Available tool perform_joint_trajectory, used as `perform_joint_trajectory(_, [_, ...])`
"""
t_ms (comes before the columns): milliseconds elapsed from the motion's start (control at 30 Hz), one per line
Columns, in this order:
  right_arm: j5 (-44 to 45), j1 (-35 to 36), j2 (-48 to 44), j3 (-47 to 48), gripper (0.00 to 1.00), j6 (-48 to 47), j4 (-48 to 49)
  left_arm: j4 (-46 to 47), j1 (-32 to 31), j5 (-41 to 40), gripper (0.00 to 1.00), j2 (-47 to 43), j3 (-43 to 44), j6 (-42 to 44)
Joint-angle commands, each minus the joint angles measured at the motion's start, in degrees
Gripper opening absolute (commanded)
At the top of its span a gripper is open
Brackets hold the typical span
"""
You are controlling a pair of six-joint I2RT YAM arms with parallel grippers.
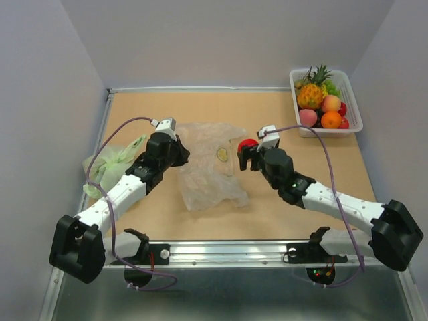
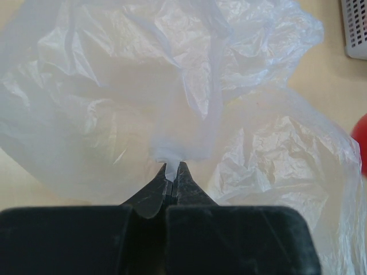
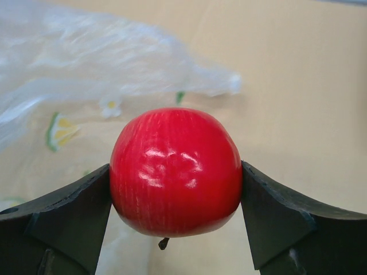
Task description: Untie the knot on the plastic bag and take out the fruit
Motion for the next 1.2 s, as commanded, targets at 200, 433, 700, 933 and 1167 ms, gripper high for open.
perform_joint_trajectory(200, [7.6, -21.67, 0.35, 19.07, 0.07, -9.63, -13.1, 5.05, 1.74, 2.43, 0.0, -6.95, -2.5, 6.33])
perform_joint_trajectory(433, [2.42, -40.75, 11.94, 33.3, 0.1, -2.17, -15.56, 7.34, 1.66, 5.16, 0.0, -12.75, -7.08, 8.09])
perform_joint_trajectory(700, [5.83, -50.95, 29.16, 51.32, 0.2, 8.47, -16.97, 8.04, 1.74, 6.39, 0.0, -12.93, -6.03, 9.15])
perform_joint_trajectory(933, [14.25, -51.57, 46.22, 69.95, 0.31, 16.21, -16.88, 8.75, 1.66, 7.44, 0.0, -12.41, -6.3, 9.15])
perform_joint_trajectory(1167, [20.25, -52.97, 59.76, 84.8, 0.37, 17.53, -16.88, 9.01, 1.66, 7.53, 0.0, -10.74, -6.3, 9.58])
